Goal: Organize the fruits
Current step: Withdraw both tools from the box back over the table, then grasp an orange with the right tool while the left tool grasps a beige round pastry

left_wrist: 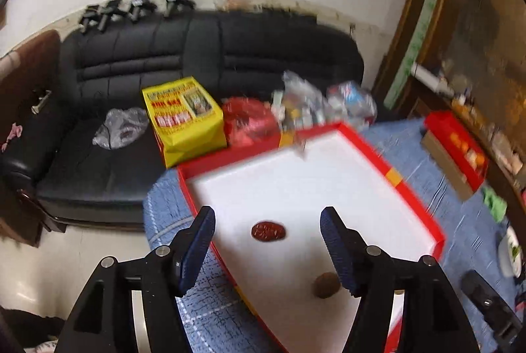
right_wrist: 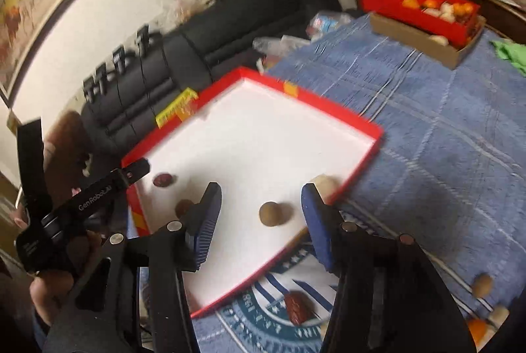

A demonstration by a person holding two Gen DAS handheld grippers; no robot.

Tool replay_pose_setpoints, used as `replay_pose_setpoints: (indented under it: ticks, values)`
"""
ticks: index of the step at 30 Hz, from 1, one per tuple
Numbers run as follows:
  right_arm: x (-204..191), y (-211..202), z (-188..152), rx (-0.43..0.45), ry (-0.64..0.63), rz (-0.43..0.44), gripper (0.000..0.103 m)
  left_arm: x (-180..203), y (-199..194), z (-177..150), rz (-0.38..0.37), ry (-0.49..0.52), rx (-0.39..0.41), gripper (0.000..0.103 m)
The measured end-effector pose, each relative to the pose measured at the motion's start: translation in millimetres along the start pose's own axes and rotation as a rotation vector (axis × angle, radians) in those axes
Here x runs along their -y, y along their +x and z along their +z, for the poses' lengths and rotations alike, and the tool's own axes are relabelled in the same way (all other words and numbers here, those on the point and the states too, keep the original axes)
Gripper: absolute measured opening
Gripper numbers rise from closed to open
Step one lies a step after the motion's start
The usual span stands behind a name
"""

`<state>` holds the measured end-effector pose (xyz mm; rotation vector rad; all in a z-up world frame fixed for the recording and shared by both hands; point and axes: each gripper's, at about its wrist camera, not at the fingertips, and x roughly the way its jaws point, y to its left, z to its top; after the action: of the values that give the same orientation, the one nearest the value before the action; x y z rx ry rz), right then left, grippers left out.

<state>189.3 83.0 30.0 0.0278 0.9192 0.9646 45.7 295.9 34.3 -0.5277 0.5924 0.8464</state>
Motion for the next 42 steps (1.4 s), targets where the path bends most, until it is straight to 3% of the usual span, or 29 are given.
replay_pose_setpoints:
  ticks: [7,12,15,19,22,27,31,34,39,42]
  values:
    - [21.4,-101.1,-7.8,0.172,-0.022,-0.045,0.051,31.6,-62.2,-20.7,-0.108,0.065,0.133,0.074]
    - [81.2,-168.8,-36.0,0.264,0.075,-0.171,0.055,79.8,-71.2,-69.9,-0.194,0.232,0.089,0.074]
    - [127.5,-185.2,-67.0,0.224,0.179,-0.231,0.055,108.2,-67.0,-105.8,-0.232,0.341,0.031,0.075]
    - [156.7,-184.1,-109.3,0.136,0.247,-0.270,0.055,133.2,-62.5,-149.4,-0.275,0.462,-0.043,0.075]
    - [145.0,-174.5,-130.6,0.075,0.178,-0.278,0.055,138.5,-58.3,-164.2,-0.280,0.506,-0.077,0.075]
    - [100.6,-134.5,-128.0,-0.007,-0.004,-0.234,0.055,137.8,-48.9,-168.8,-0.275,0.537,-0.128,0.075]
    - [86.4,-107.0,-120.7,-0.037,-0.076,-0.282,0.054,134.2,-43.5,-171.3,-0.285,0.556,-0.154,0.075]
    - [83.5,-93.0,-121.3,-0.066,-0.095,-0.288,0.033,137.3,-38.7,-173.8,-0.293,0.567,-0.173,0.075]
    - [83.7,-91.8,-124.9,-0.055,-0.116,-0.303,0.031,152.7,-29.3,-172.6,-0.296,0.568,-0.194,0.074]
    - [87.2,-93.2,-125.0,-0.048,-0.104,-0.288,0.031,161.2,-20.2,-175.6,-0.287,0.595,-0.234,0.057]
